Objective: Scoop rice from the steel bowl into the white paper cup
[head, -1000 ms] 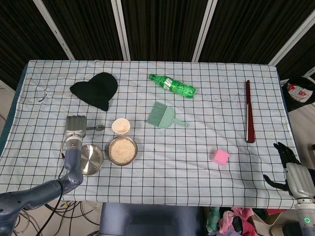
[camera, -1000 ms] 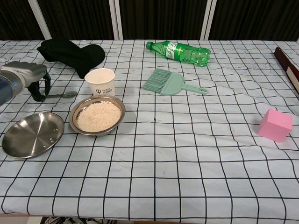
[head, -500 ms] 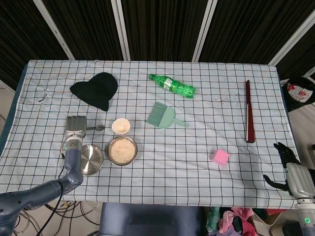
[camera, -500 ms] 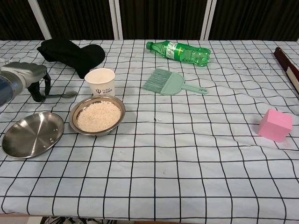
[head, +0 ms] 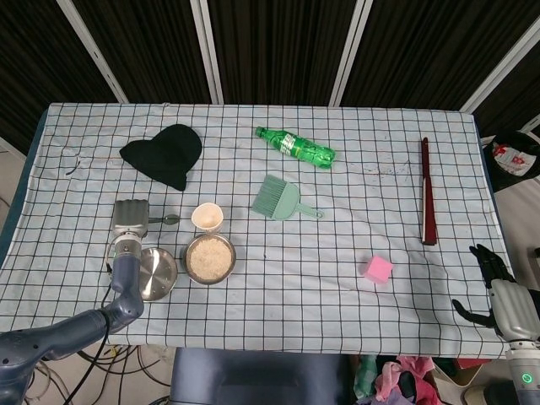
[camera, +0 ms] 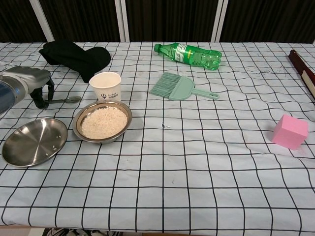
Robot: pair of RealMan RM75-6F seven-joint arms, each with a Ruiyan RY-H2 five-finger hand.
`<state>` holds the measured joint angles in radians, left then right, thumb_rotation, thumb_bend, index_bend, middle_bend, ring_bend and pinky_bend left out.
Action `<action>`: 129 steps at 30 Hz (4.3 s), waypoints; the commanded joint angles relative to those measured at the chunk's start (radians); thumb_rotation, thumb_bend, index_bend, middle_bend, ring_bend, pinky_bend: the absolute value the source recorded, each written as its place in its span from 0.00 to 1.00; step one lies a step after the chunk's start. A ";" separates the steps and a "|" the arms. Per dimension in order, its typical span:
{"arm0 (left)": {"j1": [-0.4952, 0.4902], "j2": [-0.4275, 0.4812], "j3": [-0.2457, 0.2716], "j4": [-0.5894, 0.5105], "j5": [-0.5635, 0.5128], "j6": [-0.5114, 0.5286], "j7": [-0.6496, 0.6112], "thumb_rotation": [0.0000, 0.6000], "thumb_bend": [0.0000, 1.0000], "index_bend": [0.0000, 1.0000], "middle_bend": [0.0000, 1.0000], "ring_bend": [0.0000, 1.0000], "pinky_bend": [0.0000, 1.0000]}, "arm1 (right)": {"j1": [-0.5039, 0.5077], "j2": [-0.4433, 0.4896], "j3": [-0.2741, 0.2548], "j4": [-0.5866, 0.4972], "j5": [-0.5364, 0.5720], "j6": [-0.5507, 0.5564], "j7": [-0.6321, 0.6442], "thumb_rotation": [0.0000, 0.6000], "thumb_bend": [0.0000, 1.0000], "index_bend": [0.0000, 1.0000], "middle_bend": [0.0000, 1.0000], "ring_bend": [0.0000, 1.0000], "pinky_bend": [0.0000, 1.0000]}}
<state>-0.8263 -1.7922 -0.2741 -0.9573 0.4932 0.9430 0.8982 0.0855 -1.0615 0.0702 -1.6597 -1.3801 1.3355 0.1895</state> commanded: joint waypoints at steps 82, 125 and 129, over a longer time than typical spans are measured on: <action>-0.106 0.170 0.222 -0.626 0.284 0.340 0.709 1.00 0.49 0.76 1.00 1.00 1.00 | -0.002 0.010 0.014 -0.011 0.018 -0.007 0.057 1.00 0.22 0.00 0.00 0.00 0.21; -0.216 0.138 0.350 -0.635 0.265 0.352 0.944 1.00 0.49 0.77 1.00 1.00 1.00 | -0.005 0.011 0.017 -0.017 0.015 -0.003 0.079 1.00 0.22 0.00 0.00 0.00 0.21; -0.221 0.133 0.368 -0.627 0.274 0.343 0.956 1.00 0.49 0.77 1.00 1.00 1.00 | -0.006 0.011 0.017 -0.017 0.015 -0.002 0.080 1.00 0.22 0.00 0.00 0.00 0.21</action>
<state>-1.0461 -1.6577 0.0909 -1.5861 0.7652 1.2880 1.8514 0.0800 -1.0503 0.0871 -1.6768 -1.3654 1.3335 0.2698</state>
